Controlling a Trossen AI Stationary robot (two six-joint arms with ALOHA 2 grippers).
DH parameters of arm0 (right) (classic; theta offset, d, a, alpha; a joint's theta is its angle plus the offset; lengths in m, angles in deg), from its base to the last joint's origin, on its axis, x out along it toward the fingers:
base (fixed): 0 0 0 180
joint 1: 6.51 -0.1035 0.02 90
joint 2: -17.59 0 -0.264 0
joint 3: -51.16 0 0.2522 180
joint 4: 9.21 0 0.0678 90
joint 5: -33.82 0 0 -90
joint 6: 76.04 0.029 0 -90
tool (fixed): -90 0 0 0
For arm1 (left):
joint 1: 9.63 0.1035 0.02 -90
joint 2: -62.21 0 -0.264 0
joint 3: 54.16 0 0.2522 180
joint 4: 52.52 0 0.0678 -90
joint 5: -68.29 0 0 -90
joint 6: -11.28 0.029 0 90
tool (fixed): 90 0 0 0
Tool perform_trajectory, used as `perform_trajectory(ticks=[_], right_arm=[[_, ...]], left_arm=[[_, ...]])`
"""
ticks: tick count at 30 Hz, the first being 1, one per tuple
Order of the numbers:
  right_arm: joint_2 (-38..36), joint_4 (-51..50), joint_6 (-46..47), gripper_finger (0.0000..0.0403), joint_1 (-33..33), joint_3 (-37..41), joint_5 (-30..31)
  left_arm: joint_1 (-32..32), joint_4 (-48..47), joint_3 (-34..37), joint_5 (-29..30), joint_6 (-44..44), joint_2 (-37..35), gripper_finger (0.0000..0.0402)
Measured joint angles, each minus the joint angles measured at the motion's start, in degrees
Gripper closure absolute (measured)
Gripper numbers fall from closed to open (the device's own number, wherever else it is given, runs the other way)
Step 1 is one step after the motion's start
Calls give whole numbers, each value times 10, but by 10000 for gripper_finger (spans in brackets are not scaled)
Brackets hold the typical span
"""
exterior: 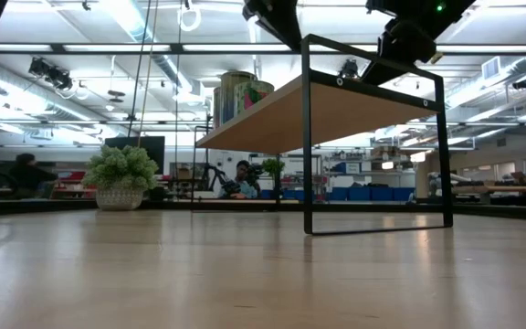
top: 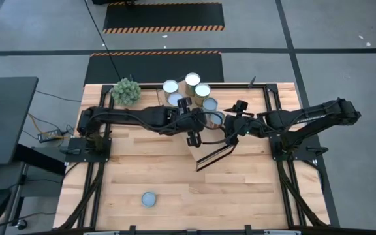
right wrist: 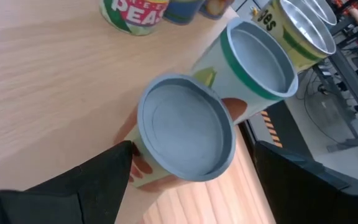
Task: Pick and place cans onto a shelf
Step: Put the white-pink can on the shelf, then put the dark blue can on the shelf
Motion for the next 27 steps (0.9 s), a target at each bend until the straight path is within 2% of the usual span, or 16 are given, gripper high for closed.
perform_trajectory(ticks=[5,20,23,27], right_arm=[[0,6,-3,57,9,0,-6],[0,20,-15,57,16,0,-8],[-7,12,-15,57,1,0,-11],[-19,-6,-13,57,-21,-17,-12]], left_arm=[[0,-6,0,23,12,-12,366],[-3,-9,0,14,11,-16,366],[-7,-20,0,-59,7,-18,366],[-11,-32,-1,-234,-24,-26,366]])
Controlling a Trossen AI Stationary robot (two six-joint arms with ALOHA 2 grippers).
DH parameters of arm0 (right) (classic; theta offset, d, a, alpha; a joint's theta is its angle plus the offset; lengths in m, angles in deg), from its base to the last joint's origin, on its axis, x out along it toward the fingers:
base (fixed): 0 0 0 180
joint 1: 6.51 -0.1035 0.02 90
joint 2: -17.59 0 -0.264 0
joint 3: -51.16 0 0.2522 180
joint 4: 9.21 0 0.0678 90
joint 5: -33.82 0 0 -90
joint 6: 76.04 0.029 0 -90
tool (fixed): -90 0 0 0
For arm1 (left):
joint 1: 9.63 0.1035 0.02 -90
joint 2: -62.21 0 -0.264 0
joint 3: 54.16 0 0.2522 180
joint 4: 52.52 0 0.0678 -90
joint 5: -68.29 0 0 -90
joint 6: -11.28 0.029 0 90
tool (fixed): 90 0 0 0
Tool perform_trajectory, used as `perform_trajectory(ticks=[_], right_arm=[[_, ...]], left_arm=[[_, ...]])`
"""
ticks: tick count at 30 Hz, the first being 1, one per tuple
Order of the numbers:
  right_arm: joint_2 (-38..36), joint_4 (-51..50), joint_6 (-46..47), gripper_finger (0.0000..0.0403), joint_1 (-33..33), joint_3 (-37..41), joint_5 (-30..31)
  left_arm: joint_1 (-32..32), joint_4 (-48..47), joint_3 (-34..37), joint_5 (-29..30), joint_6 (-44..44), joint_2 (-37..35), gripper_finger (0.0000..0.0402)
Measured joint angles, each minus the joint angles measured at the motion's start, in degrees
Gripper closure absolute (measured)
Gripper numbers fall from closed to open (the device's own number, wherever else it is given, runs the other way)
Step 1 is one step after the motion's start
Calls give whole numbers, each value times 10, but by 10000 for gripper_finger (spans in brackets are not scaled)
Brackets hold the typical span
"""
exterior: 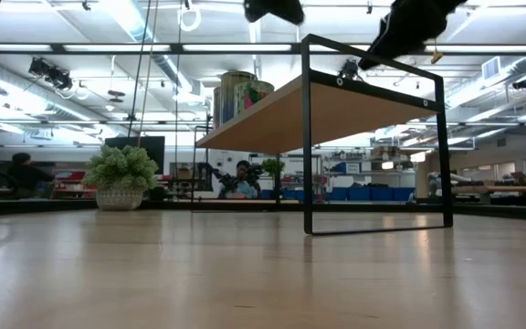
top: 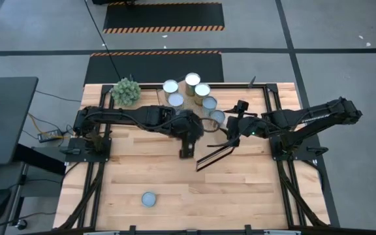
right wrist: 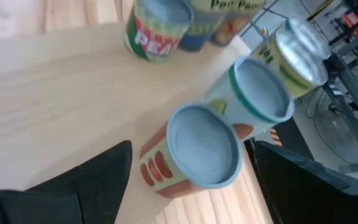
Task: Pick and place cans onto a shelf
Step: Put the dark blue can on the shelf
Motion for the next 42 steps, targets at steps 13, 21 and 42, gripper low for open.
perform_trajectory(ticks=[13,21,42], right_arm=[[-52,-116,46,57,-45,-59,4],[-89,-121,76,57,-50,-59,8],[-82,-105,103,57,-50,-59,8]], left_arm=[[-104,-191,0,-133,-112,-1,382],[-217,-210,26,-131,-277,-2,382],[-456,23,300,-58,-840,-43,215]])
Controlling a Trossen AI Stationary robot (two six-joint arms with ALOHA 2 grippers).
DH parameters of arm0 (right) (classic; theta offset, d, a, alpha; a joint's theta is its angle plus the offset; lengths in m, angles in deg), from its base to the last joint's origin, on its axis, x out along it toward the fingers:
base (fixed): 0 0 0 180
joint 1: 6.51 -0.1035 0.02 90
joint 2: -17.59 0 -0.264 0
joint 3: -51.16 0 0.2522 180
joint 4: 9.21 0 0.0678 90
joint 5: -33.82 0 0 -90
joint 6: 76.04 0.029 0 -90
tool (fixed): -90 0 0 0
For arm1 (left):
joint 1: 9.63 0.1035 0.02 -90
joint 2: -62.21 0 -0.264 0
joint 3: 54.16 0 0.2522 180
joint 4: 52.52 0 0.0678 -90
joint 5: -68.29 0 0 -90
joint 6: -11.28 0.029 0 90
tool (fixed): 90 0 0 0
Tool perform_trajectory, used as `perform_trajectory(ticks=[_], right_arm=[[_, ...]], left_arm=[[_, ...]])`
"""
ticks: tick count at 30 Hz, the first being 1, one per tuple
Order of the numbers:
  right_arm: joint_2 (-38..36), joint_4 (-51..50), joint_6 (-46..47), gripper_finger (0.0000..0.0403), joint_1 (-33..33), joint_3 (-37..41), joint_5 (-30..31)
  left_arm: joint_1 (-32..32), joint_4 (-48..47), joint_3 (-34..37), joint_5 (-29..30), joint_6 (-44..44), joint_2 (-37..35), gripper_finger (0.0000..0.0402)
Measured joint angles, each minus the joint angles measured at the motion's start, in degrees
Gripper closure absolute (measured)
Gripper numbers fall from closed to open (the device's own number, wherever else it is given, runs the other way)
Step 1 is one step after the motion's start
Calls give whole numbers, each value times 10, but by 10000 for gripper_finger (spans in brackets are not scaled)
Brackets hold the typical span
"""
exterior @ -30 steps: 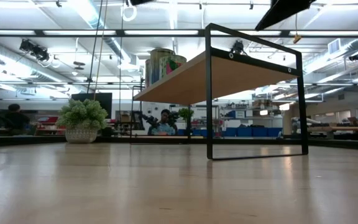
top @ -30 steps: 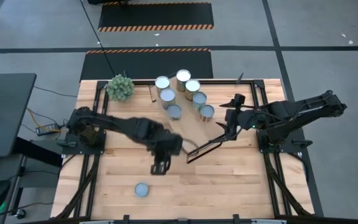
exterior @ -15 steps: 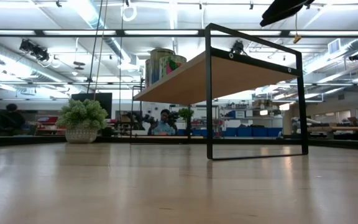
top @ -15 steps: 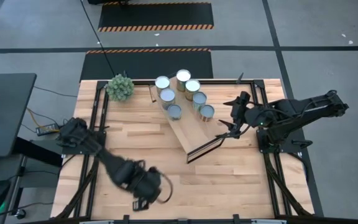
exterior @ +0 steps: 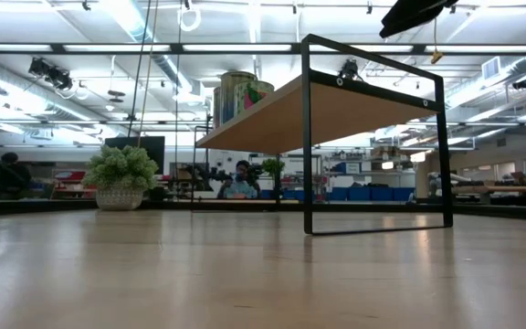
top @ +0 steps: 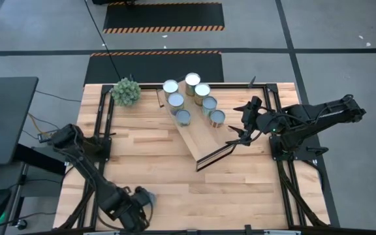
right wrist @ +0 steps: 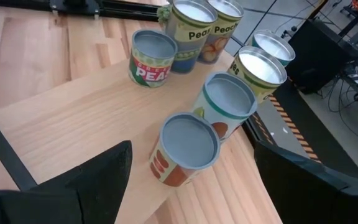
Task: Pick and place cans onto a shelf
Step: Put the dark blue can on the shelf
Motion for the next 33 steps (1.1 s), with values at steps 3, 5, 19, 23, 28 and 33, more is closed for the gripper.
perform_trajectory(ticks=[3,5,19,23,28,33], right_arm=[[0,4,3,57,0,0,-2],[0,4,10,57,0,0,-4],[0,9,43,57,-12,0,-16],[0,10,43,57,-18,0,-16],[0,10,43,57,-19,0,-16],[0,10,43,57,-19,0,-15]], left_arm=[[-8,2,34,35,-67,-19,227],[-13,0,59,49,-109,-31,233],[-14,145,210,111,-317,-35,246],[-14,150,215,114,-328,-36,246],[-8,149,215,115,-325,-36,266],[-8,147,215,119,-325,-36,322]])
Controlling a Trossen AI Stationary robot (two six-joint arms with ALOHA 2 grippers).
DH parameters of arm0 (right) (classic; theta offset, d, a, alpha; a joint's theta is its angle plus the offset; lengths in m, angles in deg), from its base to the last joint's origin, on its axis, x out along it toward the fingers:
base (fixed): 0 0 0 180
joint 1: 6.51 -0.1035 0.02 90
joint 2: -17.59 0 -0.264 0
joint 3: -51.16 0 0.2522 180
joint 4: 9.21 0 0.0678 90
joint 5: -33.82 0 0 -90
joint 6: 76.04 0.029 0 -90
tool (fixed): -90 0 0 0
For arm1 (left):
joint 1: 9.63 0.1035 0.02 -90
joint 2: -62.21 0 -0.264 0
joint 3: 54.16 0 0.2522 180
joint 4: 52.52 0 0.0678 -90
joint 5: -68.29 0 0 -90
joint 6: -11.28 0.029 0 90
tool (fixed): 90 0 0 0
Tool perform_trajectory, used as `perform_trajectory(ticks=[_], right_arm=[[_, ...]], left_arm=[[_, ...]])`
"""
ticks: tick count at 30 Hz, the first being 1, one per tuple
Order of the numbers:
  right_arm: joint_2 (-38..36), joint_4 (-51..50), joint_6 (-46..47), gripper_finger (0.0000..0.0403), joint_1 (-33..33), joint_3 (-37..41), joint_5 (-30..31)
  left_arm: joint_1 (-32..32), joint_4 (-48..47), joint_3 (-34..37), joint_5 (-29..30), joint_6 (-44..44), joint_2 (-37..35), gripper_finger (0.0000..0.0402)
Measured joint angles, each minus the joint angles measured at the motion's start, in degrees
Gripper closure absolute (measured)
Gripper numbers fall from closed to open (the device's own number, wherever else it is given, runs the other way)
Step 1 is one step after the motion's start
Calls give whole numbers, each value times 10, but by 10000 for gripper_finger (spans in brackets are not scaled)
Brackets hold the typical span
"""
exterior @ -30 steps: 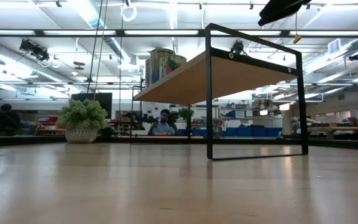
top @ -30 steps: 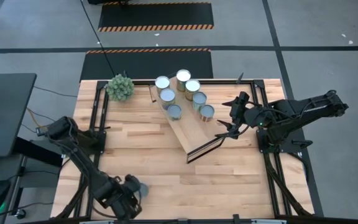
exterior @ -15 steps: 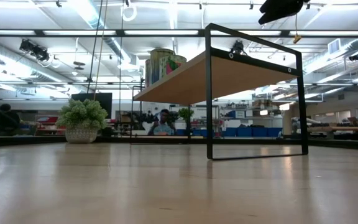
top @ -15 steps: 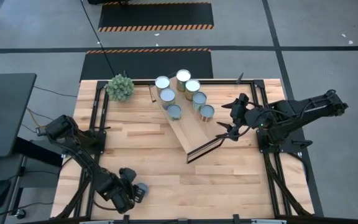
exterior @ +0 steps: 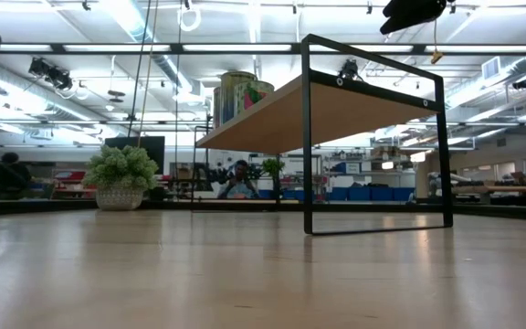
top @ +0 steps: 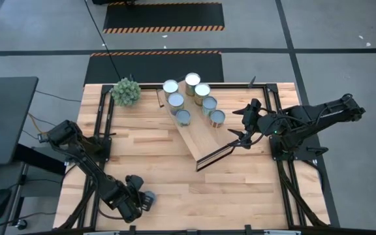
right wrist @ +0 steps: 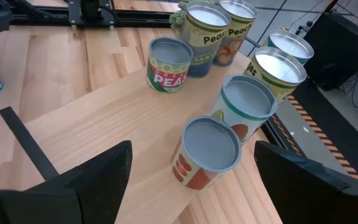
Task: Pick and place cans onto a shelf
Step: Put the dark blue can on the shelf
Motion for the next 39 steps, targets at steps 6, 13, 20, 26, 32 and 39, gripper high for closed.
perform_trajectory(ticks=[6,13,20,26,32,39], right_arm=[[0,0,0,57,0,0,0],[0,0,0,57,0,0,0],[0,2,-1,57,0,0,0],[0,2,-1,57,0,0,0],[0,2,-7,57,0,0,0],[0,4,-12,57,0,0,0]], left_arm=[[0,-1,0,3,0,-1,391],[11,-8,0,37,1,-10,397],[47,-9,0,70,24,-33,399],[102,10,0,113,57,-64,400],[182,15,-8,150,123,-122,401],[290,-55,-117,159,266,-132,401]])
